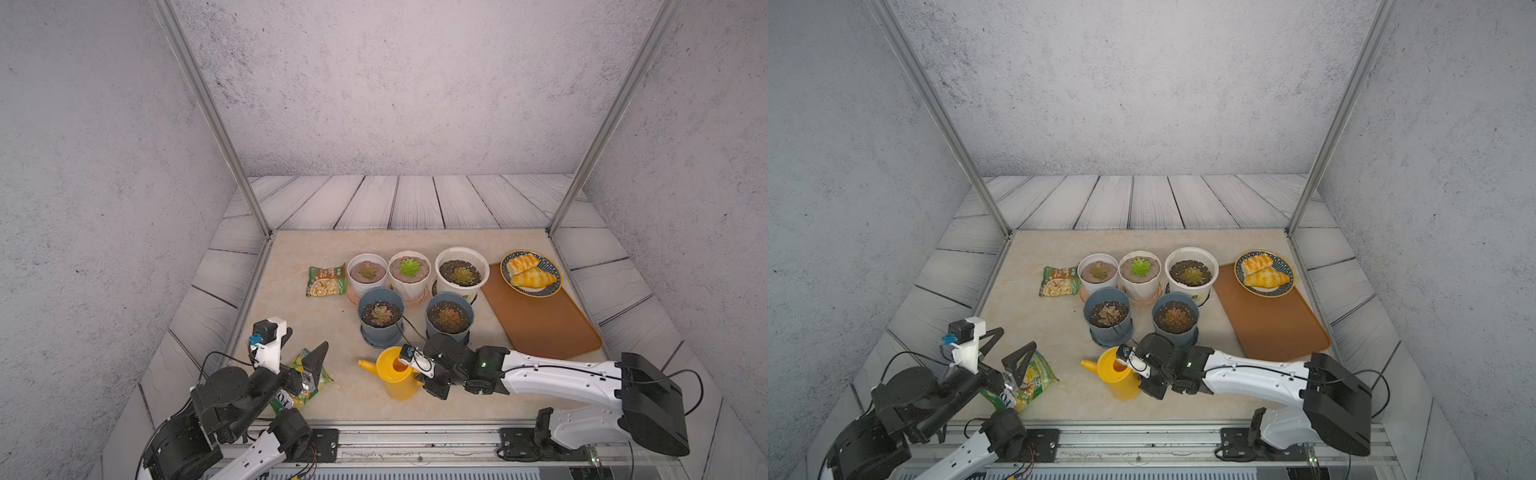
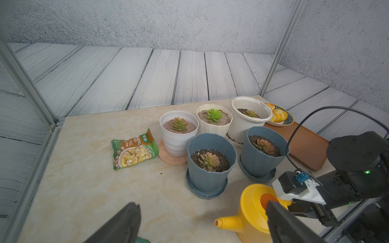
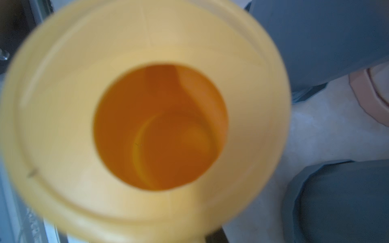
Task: Water the succulent around the soil edge
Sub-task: Place the watering can at the center of the board, then reset both arms
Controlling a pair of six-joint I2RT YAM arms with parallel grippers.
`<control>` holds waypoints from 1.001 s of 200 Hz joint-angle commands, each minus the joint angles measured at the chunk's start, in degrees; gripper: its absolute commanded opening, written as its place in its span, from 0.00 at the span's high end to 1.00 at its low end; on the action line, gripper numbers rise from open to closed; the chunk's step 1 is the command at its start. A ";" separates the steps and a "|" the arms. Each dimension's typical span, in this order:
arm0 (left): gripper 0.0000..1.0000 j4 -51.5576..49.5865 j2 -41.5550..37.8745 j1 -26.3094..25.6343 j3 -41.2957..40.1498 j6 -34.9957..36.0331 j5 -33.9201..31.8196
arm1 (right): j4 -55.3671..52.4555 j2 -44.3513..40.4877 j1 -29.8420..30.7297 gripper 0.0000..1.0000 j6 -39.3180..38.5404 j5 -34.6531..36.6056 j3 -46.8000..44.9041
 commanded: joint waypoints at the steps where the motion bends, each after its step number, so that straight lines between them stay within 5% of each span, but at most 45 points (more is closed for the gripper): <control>1: 0.02 -0.17 -0.73 -0.17 -0.13 0.70 -0.73 | -1.20 1.54 0.73 0.89 -0.20 -0.02 2.00; 34: 0.02 -0.31 -0.63 -0.19 -0.16 0.57 -0.77 | -5.11 0.74 0.83 0.69 0.66 0.68 3.59; 38: 0.02 -0.25 -0.59 -0.21 -0.14 0.61 -0.74 | -5.70 0.48 0.76 0.58 0.76 0.73 3.76; 40: 0.02 -0.38 -0.54 -0.22 -0.09 0.56 -0.73 | -5.93 0.39 0.80 0.22 0.83 0.73 3.85; 41: 0.02 -0.36 -0.57 -0.18 -0.13 0.54 -0.73 | -6.11 0.32 0.82 0.13 0.86 0.73 3.88; 45: 0.02 -0.36 -0.50 -0.22 -0.16 0.60 -0.73 | -6.75 0.01 0.77 0.01 0.87 0.73 4.05; 90: 0.02 -0.48 -0.26 -0.16 -0.25 0.43 -1.00 | -13.45 -6.33 0.84 0.00 2.06 -0.90 5.61; 119: 0.02 -0.64 -0.22 -0.18 -0.24 0.22 -1.18 | -19.19 -12.44 0.84 0.00 3.08 4.62 7.87; 138: 0.02 -0.65 -0.46 -0.17 -0.33 0.08 -1.09 | -21.59 -18.13 0.76 0.00 4.87 14.25 8.87; 168: 0.02 -0.22 -0.93 -0.20 -0.91 -0.01 -0.70 | -19.58 -28.07 -0.08 0.00 6.35 40.24 7.35; 200: 0.02 -0.08 -0.86 -0.22 -1.18 -0.18 0.22 | -6.22 -40.07 -10.21 0.00 3.24 53.38 -0.42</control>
